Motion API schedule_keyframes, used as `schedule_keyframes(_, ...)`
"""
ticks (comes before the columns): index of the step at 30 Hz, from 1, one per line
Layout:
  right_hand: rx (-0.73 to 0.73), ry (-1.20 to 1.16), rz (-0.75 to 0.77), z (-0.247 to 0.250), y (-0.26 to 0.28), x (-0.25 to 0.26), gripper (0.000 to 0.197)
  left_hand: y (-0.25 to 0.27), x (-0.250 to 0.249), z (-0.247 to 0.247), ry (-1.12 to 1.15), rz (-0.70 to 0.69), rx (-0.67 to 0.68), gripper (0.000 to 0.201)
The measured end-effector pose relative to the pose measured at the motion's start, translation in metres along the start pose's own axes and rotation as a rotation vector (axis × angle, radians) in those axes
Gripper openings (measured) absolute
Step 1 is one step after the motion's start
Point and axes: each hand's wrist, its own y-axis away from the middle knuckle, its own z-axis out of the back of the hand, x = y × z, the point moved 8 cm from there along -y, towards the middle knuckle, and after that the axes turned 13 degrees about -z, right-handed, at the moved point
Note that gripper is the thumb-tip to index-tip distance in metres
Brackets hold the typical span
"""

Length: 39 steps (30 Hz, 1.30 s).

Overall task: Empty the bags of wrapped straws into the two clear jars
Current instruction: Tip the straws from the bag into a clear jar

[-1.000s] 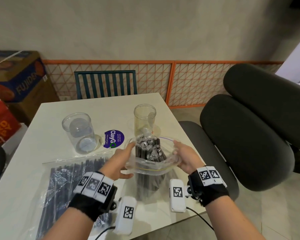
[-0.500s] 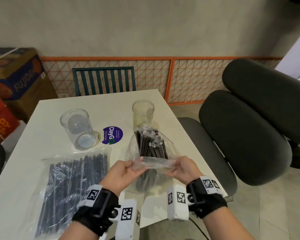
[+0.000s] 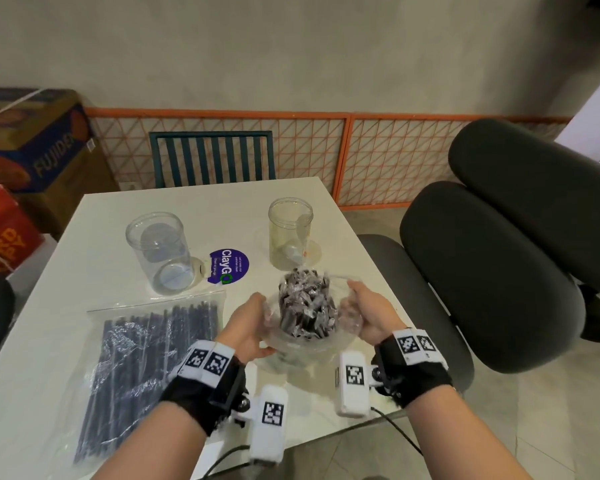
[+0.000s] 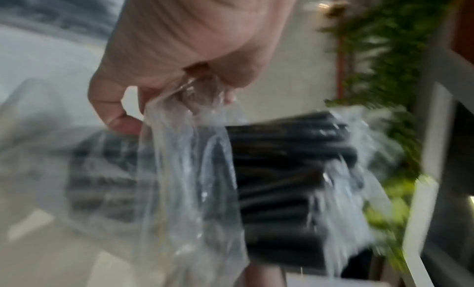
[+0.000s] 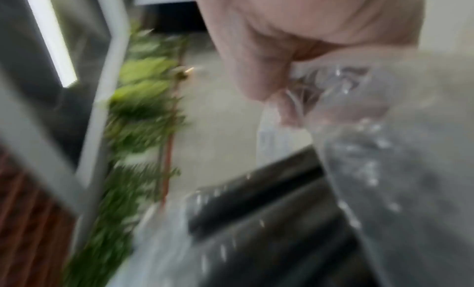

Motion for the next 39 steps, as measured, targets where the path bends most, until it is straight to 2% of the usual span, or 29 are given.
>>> schedule_keyframes(2, 0.021, -0.11, -0.133, 0.001, -0.015, -0.016, 0.023, 0.001, 0.006, -0.003, 0.079, 0.071, -0.009, 0.005)
schedule_keyframes(3, -0.007, -0.114, -0.127, 0.003, -0.017, -0.016, 0.02, -0.001, 0.006, -0.001, 0.102, 0.067, -0.027, 0.009)
schedule_keyframes(4, -0.024, -0.106, -0.09, 0.003, -0.015, -0.013, 0.018, -0.004, 0.004, 0.001, 0.126, 0.041, -0.041, 0.013)
schedule_keyframes(6, -0.019, -0.066, 0.108, 0.002, -0.004, 0.004, 0.017, -0.006, -0.003, 0.003, 0.15, -0.049, -0.017, 0.03)
schedule_keyframes(8, 0.083, 0.017, 0.282, -0.005, 0.007, 0.016, 0.044, -0.006, -0.009, 0.004, 0.097, -0.14, 0.004, 0.042)
schedule_keyframes(10, 0.071, 0.288, 0.366, -0.013, 0.013, 0.012, 0.059, -0.006, -0.006, 0.004, 0.03, -0.161, 0.025, 0.045)
schedule_keyframes(13, -0.115, 0.518, 0.338, -0.01, 0.003, -0.003, 0.052, -0.007, 0.003, -0.001, 0.027, -0.128, 0.002, 0.028)
schedule_keyframes(15, -0.165, 0.459, 0.265, -0.007, -0.006, -0.008, 0.04, -0.011, 0.005, 0.0, 0.096, -0.093, -0.037, 0.016)
schedule_keyframes(17, -0.191, 0.374, 0.183, -0.003, -0.001, -0.013, 0.028, -0.014, 0.01, 0.002, 0.199, -0.033, -0.044, 0.027)
schedule_keyframes(18, -0.192, 0.344, 0.17, -0.001, 0.001, -0.011, 0.029, -0.015, 0.012, 0.003, 0.274, 0.003, -0.042, 0.033)
schedule_keyframes(20, -0.205, 0.288, 0.106, 0.004, 0.006, -0.01, 0.043, -0.013, 0.015, 0.002, 0.379, 0.059, 0.0, 0.039)
schedule_keyframes(21, -0.18, 0.265, 0.127, 0.002, 0.007, -0.004, 0.046, -0.011, 0.012, -0.001, 0.398, 0.057, 0.024, 0.039)
schedule_keyframes(23, -0.19, 0.294, 0.193, -0.002, 0.012, 0.008, 0.054, -0.009, 0.007, -0.002, 0.288, 0.005, 0.072, 0.033)
schedule_keyframes(25, -0.141, 0.475, 0.295, -0.016, 0.012, 0.016, 0.062, -0.011, 0.004, -0.006, 0.127, -0.027, 0.136, 0.032)
schedule_keyframes(27, -0.084, 0.623, 0.304, -0.028, 0.011, 0.014, 0.062, -0.015, 0.005, -0.007, 0.017, -0.02, 0.155, 0.033)
schedule_keyframes(29, -0.093, 0.679, 0.32, -0.031, 0.006, 0.009, 0.057, -0.018, 0.006, -0.005, -0.03, -0.036, 0.122, 0.02)
schedule_keyframes(30, -0.135, 0.637, 0.319, -0.028, 0.003, 0.008, 0.047, -0.02, 0.006, -0.004, -0.024, -0.062, 0.104, 0.014)
schedule_keyframes(32, -0.233, 0.591, 0.276, -0.014, 0.002, 0.007, 0.028, -0.022, 0.003, -0.002, 0.015, -0.143, 0.072, 0.017)
schedule_keyframes(33, -0.261, 0.606, 0.22, -0.009, 0.005, 0.004, 0.025, -0.022, 0.001, -0.003, 0.066, -0.161, 0.076, 0.02)
schedule_keyframes(34, -0.246, 0.631, 0.166, -0.007, 0.007, 0.002, 0.027, -0.024, 0.002, -0.002, 0.147, -0.162, 0.095, 0.023)
schedule_keyframes(36, -0.207, 0.466, 0.068, 0.004, 0.005, -0.005, 0.037, -0.026, 0.007, -0.003, 0.319, -0.136, 0.139, 0.03)
schedule_keyframes(37, -0.181, 0.39, 0.076, 0.005, 0.006, -0.006, 0.03, -0.027, 0.011, -0.001, 0.372, -0.103, 0.134, 0.033)
schedule_keyframes(39, -0.161, 0.227, -0.03, 0.008, 0.001, -0.018, 0.021, -0.03, 0.021, -0.003, 0.359, -0.039, 0.142, 0.045)
